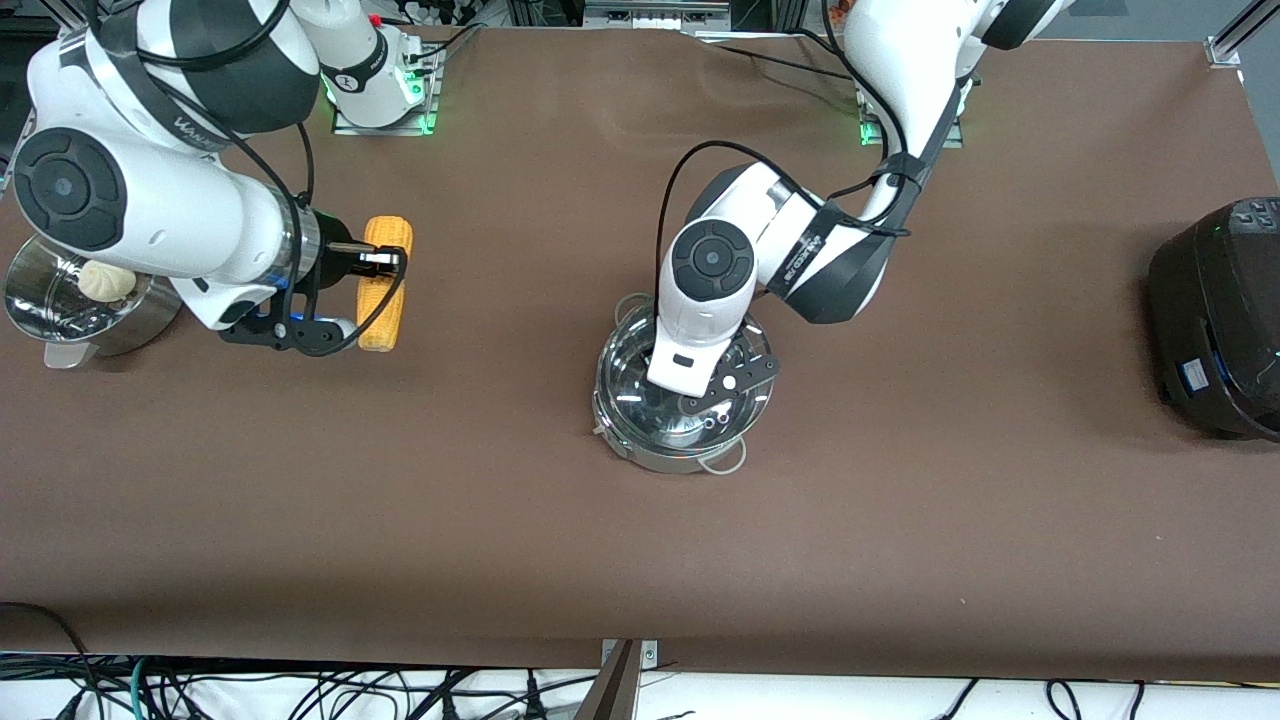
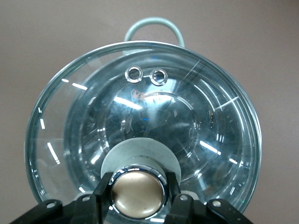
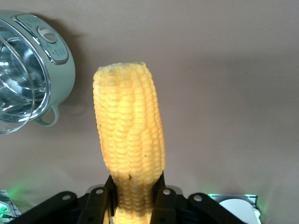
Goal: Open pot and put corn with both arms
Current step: 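Lift the lid aside with the left gripper while the right gripper carries corn, then lower corn into the pot with the right gripper while the left gripper sets lid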
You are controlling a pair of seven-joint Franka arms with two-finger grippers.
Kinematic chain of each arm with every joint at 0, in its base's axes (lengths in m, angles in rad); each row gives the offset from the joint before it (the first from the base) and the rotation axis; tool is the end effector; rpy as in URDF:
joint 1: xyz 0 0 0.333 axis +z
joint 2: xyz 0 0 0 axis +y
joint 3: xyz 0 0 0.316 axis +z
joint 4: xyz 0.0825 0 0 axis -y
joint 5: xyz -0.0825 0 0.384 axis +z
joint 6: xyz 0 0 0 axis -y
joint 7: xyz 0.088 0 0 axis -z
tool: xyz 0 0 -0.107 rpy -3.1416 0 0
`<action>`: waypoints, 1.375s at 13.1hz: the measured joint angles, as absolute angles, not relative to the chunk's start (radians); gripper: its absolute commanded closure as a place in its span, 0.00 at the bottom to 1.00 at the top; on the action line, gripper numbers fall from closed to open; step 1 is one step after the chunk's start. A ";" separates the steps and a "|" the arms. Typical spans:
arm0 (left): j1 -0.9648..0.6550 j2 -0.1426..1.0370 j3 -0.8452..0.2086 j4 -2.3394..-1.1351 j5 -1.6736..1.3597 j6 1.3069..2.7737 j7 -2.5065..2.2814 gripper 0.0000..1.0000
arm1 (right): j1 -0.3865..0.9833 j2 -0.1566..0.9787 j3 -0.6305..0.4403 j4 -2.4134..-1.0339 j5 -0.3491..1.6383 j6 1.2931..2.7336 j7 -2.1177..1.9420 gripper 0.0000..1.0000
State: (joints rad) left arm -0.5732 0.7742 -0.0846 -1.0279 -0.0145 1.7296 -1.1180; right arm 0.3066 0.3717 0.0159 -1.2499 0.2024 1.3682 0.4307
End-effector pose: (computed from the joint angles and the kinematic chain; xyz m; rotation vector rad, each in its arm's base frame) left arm 0.6073 -0.4444 0.3818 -3.0386 -0.7516 0.1592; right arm 0.5977 0.2237 0.5374 -3.0011 0.1397 0.4718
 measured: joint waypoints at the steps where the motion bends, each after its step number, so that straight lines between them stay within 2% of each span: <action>1: -0.571 0.762 -0.082 -1.012 -0.015 1.720 -1.117 1.00 | 0.311 0.372 0.017 -1.246 0.204 1.368 0.441 1.00; 4: -0.509 0.694 -0.077 -1.005 -0.014 1.673 -1.016 1.00 | 0.359 0.376 0.020 -1.227 0.223 1.394 0.537 1.00; 6: -0.445 0.641 -0.075 -1.053 -0.013 1.619 -0.903 1.00 | 0.415 0.389 0.024 -1.225 0.236 1.455 0.620 1.00; 8: -0.377 0.567 -0.073 -1.163 -0.012 1.610 -0.766 1.00 | 0.458 0.421 0.026 -1.225 0.288 1.551 0.714 1.00; 11: -0.238 0.434 -0.069 -1.366 -0.008 1.632 -0.522 1.00 | 0.516 0.498 0.026 -1.224 0.350 1.770 0.857 1.00; 14: -0.081 0.317 -0.067 -1.647 -0.007 1.813 -0.316 1.00 | 0.585 0.586 0.027 -1.222 0.355 1.936 0.950 1.00; 18: -0.007 0.293 -0.068 -1.938 -0.007 2.090 -0.250 1.00 | 0.670 0.700 0.027 -1.221 0.355 2.051 0.977 1.00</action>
State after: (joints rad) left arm -0.0072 0.2934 -0.0684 -1.9376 -0.0069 2.0900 -0.2498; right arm 0.6697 0.6997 0.0274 -1.2208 0.3549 2.0511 0.9770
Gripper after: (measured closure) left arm 0.493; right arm 0.674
